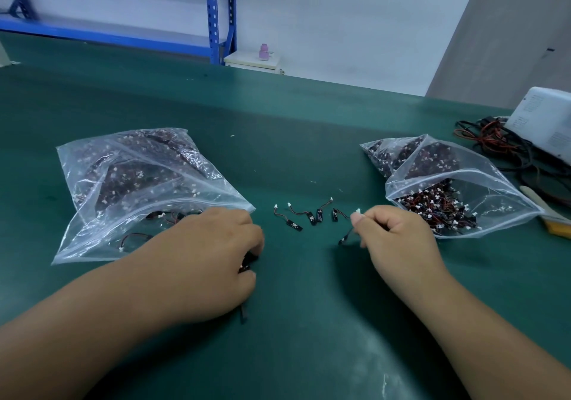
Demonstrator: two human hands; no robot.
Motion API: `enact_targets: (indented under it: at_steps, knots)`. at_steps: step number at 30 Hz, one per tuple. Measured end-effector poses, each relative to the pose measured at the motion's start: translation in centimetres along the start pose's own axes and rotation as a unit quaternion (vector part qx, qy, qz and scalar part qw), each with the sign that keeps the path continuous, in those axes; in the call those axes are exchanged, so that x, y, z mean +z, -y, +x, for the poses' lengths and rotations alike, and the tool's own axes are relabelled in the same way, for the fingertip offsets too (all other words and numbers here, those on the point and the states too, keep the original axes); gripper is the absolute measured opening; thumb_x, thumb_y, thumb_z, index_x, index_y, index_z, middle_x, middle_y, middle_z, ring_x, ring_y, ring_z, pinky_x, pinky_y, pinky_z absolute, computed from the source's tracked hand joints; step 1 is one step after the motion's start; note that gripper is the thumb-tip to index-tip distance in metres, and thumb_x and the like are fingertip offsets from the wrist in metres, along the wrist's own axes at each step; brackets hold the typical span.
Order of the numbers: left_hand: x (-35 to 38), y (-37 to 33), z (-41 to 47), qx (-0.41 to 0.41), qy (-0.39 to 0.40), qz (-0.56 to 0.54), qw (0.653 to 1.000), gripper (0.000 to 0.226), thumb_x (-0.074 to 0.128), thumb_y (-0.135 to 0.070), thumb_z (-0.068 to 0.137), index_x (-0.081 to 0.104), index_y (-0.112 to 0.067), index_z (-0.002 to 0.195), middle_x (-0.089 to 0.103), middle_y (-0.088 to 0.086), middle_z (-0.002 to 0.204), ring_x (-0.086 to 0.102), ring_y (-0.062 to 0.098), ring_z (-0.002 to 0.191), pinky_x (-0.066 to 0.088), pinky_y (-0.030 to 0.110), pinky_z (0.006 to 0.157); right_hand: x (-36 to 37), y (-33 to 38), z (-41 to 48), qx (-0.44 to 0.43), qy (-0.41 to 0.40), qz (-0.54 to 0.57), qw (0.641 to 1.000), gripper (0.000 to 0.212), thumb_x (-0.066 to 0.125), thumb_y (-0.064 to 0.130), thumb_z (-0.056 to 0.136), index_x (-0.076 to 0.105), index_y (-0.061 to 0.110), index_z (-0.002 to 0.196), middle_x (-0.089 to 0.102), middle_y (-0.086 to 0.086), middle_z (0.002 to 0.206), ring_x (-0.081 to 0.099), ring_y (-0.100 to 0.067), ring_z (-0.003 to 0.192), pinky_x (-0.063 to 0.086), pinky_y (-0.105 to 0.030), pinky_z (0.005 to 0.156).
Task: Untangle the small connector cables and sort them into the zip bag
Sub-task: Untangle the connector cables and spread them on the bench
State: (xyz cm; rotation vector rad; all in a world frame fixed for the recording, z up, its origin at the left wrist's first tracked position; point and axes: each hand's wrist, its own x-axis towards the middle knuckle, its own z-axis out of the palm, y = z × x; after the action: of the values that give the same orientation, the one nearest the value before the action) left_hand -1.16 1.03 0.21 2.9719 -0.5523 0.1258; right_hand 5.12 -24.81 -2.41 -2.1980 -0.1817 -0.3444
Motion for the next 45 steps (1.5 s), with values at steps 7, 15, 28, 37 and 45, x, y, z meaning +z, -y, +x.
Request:
enact_targets:
  at_steps: [7,15,28,37,45]
  knots:
    - [0.2,0.3,0.8,0.007,-0.005,0.012,1.000,0.004,0.048,-0.037,0.092,0.051,-0.036,0.094,0.048,-0.018,0.092,0.045,0.005,0.094,0.041,0.028,0.089,0.5,-0.7,0.1,0.012,0.020,-0.015,1.000,0.020,0.065,0.021,0.089,0.070,0.032,0.074,0.066,0.018,0.072,0.057,0.000,0.064,0.040,-0.009,0.055]
    - [0.1,-0.6,1.0,0.024,-0.055,-0.044,0.997,0.018,0.054,-0.042,0.094,0.052,-0.042,0.111,0.048,-0.024,0.092,0.046,0.002,0.095,0.035,0.022,0.086,0.6,0.0,-0.6,-0.046,0.070,-0.149,0.985,0.007,0.069,0.028,0.087,0.072,0.031,0.092,0.056,0.017,0.090,0.059,-0.006,0.085,0.049,-0.032,0.084]
    - [0.4,-2.6,0.9,-0.067,-0.177,-0.441,0.878,0.030,0.070,-0.007,0.087,0.065,-0.037,0.091,0.070,-0.011,0.079,0.066,0.004,0.067,0.049,0.012,0.061,1.0,3.1,-2.9,-0.220,0.082,-0.079,0.969,0.029,0.056,0.044,0.093,0.073,0.024,0.106,0.061,0.011,0.093,0.059,-0.008,0.086,0.050,-0.033,0.078]
    - [0.7,-3.1,1.5,-0.086,-0.176,-0.590,0.783,0.028,0.068,0.000,0.087,0.067,-0.028,0.083,0.068,-0.004,0.079,0.073,0.018,0.068,0.056,0.022,0.066,3.4,3.9,-4.2,-0.169,0.088,0.009,0.982,0.009,0.066,0.035,0.081,0.063,0.028,0.076,0.059,0.012,0.072,0.058,-0.010,0.075,0.044,-0.024,0.064]
    - [0.0,-1.1,0.8,-0.021,-0.176,-0.218,0.960,0.009,0.063,-0.036,0.087,0.059,-0.040,0.094,0.061,-0.021,0.090,0.059,0.000,0.089,0.047,0.016,0.081,1.8,2.4,-2.8,-0.067,0.068,0.018,0.995,0.005,0.062,0.033,0.075,0.064,0.029,0.072,0.060,0.016,0.062,0.052,-0.001,0.057,0.038,-0.014,0.052]
